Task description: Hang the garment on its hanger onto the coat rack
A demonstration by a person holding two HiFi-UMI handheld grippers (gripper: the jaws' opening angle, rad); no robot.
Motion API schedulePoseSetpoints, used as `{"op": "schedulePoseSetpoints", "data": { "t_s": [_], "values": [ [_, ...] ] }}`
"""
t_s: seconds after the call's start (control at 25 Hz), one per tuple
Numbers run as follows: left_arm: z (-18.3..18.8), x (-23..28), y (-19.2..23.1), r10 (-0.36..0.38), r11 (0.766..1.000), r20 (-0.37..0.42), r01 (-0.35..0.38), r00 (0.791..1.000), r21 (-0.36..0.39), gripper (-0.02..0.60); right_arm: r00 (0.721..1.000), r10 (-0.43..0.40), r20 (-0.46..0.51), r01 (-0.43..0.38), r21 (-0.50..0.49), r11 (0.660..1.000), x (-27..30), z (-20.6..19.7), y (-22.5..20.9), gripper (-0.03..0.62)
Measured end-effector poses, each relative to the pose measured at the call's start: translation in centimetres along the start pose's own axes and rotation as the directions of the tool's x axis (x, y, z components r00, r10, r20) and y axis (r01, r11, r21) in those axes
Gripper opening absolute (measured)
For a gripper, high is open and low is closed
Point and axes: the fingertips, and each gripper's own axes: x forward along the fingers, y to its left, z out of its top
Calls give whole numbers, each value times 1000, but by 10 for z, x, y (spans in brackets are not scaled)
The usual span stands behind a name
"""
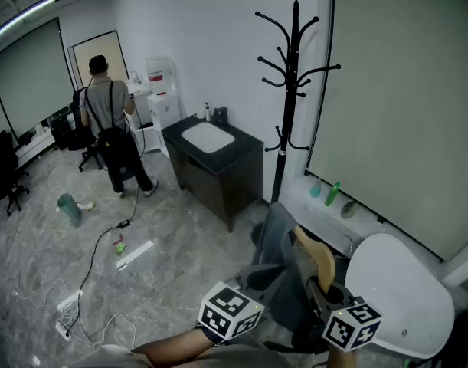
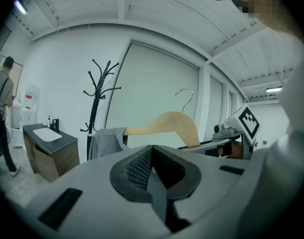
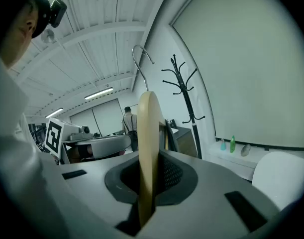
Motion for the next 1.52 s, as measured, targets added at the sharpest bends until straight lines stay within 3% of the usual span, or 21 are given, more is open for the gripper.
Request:
{"op": "schedulePoseSetpoints", "data": {
  "t_s": [0.68, 1.16, 1.52],
  "values": [
    [-14, -5, -14, 14, 1000, -11, -14, 1000, -7, 5, 999, 41, 3, -41, 16, 999, -14, -9, 6, 26],
    [-16, 22, -22, 67, 998, 1, -67, 998, -8, 5, 1000, 16, 26, -16, -23, 1000, -22, 8, -31, 26],
    [-10, 65, 5, 38, 999, -3, -38, 999, -17, 5, 999, -36, 37, 37, -12, 999, 3, 31, -78, 26]
  ]
}}
